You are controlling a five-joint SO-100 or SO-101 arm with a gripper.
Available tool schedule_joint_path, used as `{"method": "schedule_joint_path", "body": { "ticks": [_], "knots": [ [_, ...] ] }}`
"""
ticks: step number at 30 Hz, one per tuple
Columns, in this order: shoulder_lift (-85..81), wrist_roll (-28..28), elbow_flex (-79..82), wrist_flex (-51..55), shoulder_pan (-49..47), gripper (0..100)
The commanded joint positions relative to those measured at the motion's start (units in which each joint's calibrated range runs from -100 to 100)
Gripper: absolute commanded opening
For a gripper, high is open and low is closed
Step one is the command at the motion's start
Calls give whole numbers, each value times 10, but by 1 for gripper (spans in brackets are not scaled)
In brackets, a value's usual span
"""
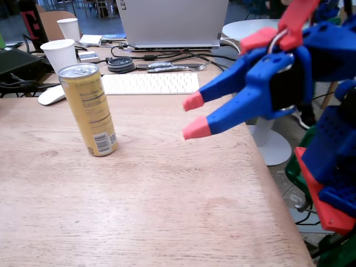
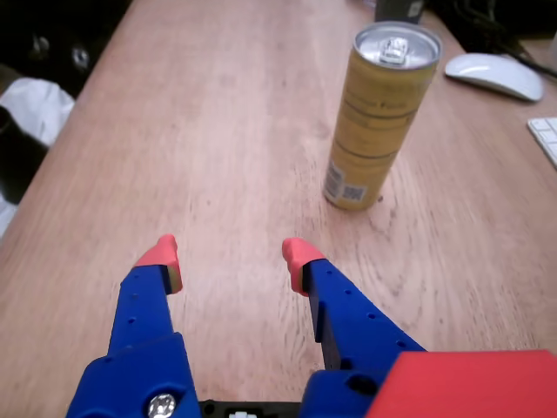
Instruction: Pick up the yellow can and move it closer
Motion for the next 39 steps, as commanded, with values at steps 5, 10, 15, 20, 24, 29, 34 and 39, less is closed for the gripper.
{"method": "schedule_joint_path", "body": {
  "ticks": [5, 10, 15, 20, 24, 29, 34, 39],
  "knots": [
    [178, 2, -150, 3, 51, 27],
    [205, 2, -132, -8, 124, 27],
    [315, 1, -120, -181, 128, 27],
    [407, 2, -99, -313, 133, 27],
    [503, 2, -98, -449, 134, 27],
    [554, 2, -36, -615, 143, 27],
    [555, 3, 18, -733, 255, 27],
    [638, 3, -36, -734, 293, 27]
  ]
}}
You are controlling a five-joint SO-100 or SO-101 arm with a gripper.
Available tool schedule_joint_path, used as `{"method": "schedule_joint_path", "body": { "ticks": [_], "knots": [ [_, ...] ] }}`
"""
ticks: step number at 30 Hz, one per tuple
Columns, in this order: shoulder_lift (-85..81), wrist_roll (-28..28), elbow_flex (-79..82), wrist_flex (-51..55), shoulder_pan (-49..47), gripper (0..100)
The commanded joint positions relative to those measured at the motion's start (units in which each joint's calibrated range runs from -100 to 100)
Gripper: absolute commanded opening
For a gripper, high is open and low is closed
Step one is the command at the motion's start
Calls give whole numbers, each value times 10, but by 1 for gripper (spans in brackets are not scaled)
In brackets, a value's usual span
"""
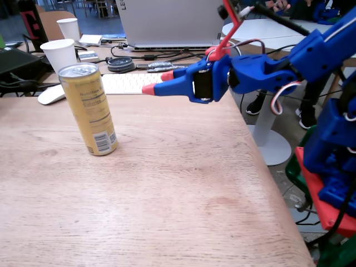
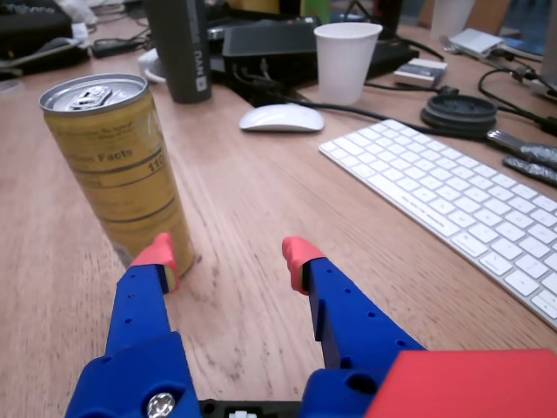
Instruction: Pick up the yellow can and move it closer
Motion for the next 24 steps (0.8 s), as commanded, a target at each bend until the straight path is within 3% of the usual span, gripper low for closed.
{"method": "schedule_joint_path", "body": {
  "ticks": [1, 5, 14, 17, 24],
  "knots": [
    [46, 2, -71, -9, 6, 27],
    [111, 1, -143, -7, 4, 27],
    [113, 0, -134, 0, -18, 27],
    [113, 0, -113, -8, -85, 27],
    [113, -6, -94, -8, -104, 27]
  ]
}}
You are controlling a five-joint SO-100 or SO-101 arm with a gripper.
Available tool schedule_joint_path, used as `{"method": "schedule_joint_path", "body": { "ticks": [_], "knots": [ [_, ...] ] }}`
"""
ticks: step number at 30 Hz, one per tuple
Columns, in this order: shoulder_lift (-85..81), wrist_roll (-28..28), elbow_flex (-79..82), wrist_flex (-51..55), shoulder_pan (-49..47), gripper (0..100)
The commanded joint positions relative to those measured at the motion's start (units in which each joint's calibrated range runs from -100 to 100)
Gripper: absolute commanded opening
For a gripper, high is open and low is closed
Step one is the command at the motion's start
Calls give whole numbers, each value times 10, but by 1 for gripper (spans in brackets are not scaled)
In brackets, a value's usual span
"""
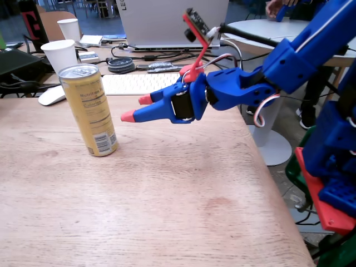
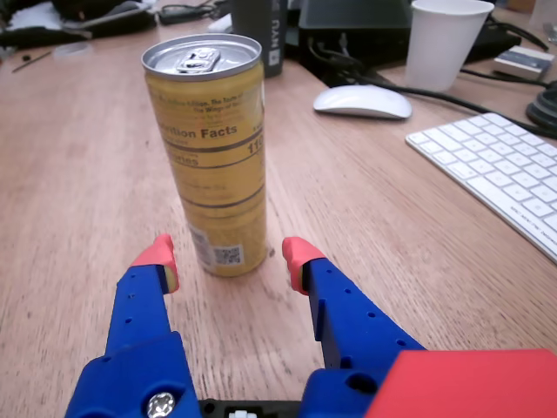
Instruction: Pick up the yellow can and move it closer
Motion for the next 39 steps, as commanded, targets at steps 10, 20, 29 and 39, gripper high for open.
{"method": "schedule_joint_path", "body": {
  "ticks": [10, 20, 29, 39],
  "knots": [
    [48, -3, -89, -7, -3, 27],
    [85, 0, -142, 1, 8, 42],
    [198, 1, -263, -8, 17, 47],
    [334, 1, -472, -8, 17, 48]
  ]
}}
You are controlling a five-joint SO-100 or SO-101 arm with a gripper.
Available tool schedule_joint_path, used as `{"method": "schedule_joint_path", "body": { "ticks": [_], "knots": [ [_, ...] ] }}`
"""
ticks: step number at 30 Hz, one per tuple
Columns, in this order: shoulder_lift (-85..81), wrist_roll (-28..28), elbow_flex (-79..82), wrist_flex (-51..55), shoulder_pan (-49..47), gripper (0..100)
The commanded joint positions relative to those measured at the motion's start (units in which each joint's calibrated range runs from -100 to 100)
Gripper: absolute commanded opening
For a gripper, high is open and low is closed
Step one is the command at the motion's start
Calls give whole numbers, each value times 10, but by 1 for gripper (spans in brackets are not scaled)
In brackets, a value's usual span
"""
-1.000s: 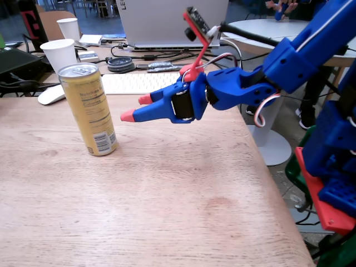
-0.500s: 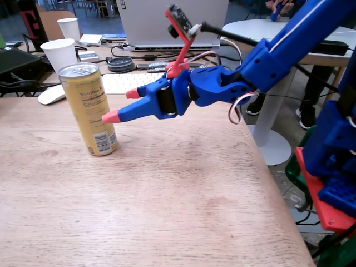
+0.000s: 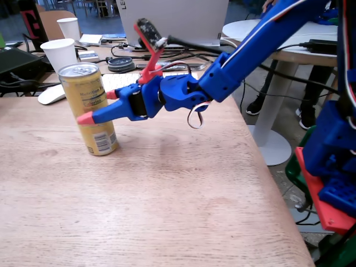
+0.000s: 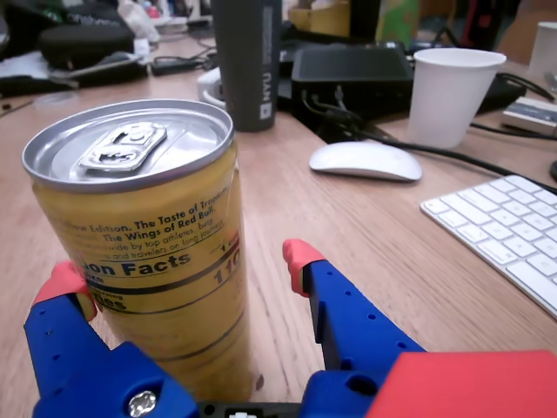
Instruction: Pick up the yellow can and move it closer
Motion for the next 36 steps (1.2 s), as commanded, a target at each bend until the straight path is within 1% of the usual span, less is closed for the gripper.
{"method": "schedule_joint_path", "body": {
  "ticks": [1, 3, 5, 12, 17, 22, 23, 26, 27, 28, 30, 34, 36],
  "knots": [
    [28, 1, -92, -7, 5, 50],
    [38, 1, -108, 1, 5, 57],
    [38, 1, -109, 1, 5, 58],
    [40, 1, -115, 1, -12, 57],
    [131, 1, -252, 3, -9, 57],
    [136, 1, -261, 3, -14, 57],
    [136, 1, -261, 3, -14, 56],
    [136, 2, -260, 3, -17, 39],
    [136, 2, -260, 3, -17, 36],
    [136, 2, -260, 3, -17, 34],
    [136, 2, -260, 3, -17, 33],
    [136, 2, -259, 3, -19, 24],
    [136, 2, -251, 3, -19, 25]
  ]
}}
